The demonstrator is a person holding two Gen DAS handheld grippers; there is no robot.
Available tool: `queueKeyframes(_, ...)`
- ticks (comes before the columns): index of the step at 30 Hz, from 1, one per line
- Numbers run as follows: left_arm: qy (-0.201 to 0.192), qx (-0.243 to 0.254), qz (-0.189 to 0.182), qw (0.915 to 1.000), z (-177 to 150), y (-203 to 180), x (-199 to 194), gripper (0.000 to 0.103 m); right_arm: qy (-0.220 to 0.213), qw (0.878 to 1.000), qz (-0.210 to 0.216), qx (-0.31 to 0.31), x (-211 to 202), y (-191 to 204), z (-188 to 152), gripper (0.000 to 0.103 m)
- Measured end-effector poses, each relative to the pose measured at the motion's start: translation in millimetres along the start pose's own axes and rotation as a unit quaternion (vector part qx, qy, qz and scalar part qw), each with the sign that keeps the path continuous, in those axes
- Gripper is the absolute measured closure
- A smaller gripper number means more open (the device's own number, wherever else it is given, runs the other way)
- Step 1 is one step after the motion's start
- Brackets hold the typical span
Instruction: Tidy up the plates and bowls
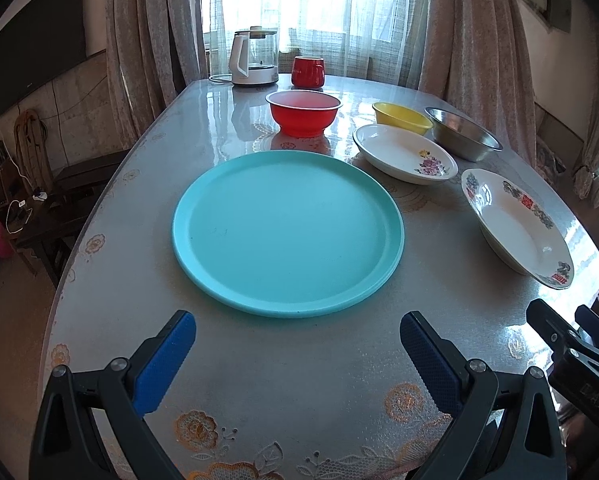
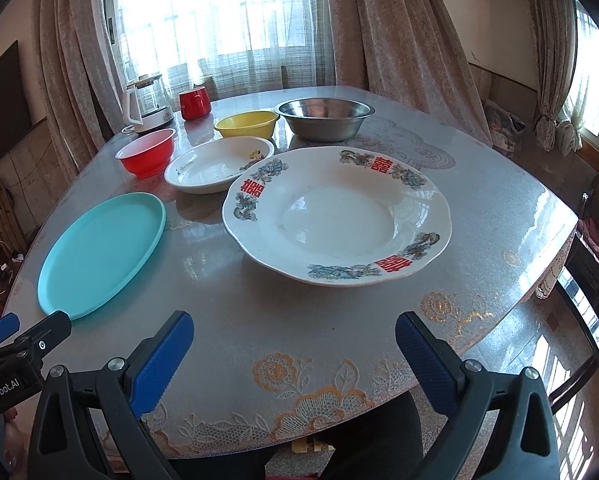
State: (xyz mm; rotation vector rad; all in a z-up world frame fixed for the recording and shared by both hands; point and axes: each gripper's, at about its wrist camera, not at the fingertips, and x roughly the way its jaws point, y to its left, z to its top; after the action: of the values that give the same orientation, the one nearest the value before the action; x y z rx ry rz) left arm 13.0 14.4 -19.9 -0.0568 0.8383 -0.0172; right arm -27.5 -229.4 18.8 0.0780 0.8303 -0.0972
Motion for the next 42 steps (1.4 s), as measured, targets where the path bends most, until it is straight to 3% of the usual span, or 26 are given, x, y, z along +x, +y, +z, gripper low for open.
queueKeyframes(5,-0.002,0.003,0.007,1.0,6,4,3,0.0,0.002,1.0,0.018,-0.016,5,8,5,0.0)
queueKeyframes(17,-0.022,-0.006,0.081,0.9965,46,43,25,0.0,-0.004,0.997,0.051,-0.064,15,34,13,0.0)
queueKeyframes(25,-0.011,-0.008,0.08,0.9967,63,64,53,0.0,0.001,0.988,0.114,-0.102,24,65,23,0.001)
queueKeyframes(28,-0.014,-0.005,0.077,0.9969,66,69,59,0.0,0.023,0.982,0.153,-0.106,34,80,26,0.01)
queueKeyframes(33,-0.016,-0.005,0.068,0.9975,70,75,71,0.0,0.073,0.979,0.17,-0.09,64,97,31,0.027)
queueKeyframes(36,-0.018,-0.007,0.062,0.9979,72,76,75,0.001,0.071,0.981,0.156,-0.093,73,104,34,0.029)
queueKeyframes(42,-0.004,-0.027,0.04,0.9988,73,81,88,0.015,0.072,0.983,0.15,-0.08,88,108,38,0.034)
